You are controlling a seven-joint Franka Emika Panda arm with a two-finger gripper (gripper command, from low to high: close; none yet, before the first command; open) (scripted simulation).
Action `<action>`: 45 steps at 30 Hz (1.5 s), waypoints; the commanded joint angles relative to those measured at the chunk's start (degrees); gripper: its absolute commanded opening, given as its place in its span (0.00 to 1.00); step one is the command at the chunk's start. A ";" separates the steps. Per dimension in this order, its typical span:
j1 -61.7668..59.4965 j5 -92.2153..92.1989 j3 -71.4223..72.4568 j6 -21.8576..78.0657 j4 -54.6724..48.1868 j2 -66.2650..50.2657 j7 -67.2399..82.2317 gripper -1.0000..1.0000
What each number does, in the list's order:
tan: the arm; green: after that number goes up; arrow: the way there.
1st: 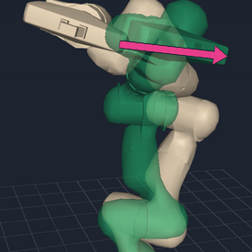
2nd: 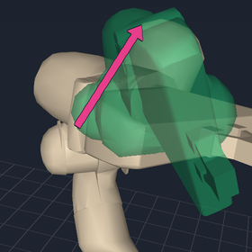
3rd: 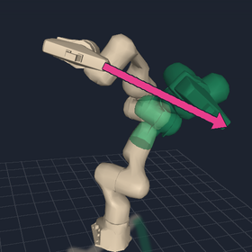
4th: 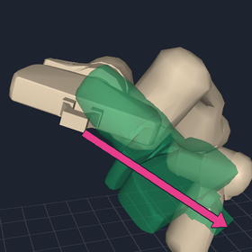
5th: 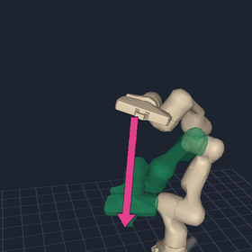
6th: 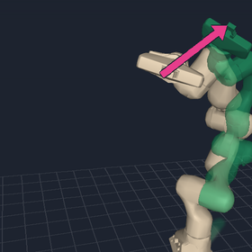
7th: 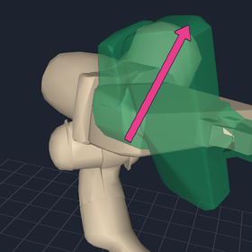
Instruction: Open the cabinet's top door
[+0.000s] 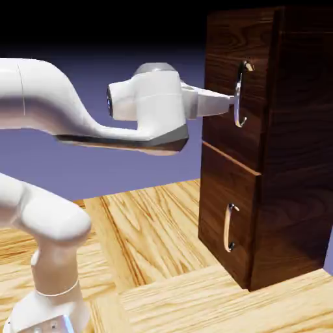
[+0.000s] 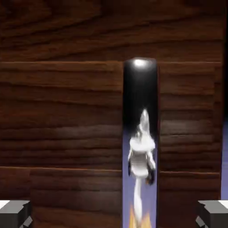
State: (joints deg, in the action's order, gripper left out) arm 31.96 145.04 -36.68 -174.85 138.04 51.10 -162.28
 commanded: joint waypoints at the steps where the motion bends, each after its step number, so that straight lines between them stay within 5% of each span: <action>1: 0.45 2.08 -0.53 -0.01 -0.33 0.26 -1.72 0.50; 7: 10.19 5.07 -6.62 3.25 -6.63 -5.66 -3.72 0.50; 8: 10.19 5.07 -6.62 3.25 -6.63 -5.66 -3.72 0.00; 30: -31.09 -27.16 30.78 10.49 10.46 1.25 3.31 0.00; 45: -34.78 -64.52 50.77 31.23 19.21 14.32 23.17 0.00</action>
State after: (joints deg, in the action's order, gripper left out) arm -2.83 80.59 14.08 -143.68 157.25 65.43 -139.12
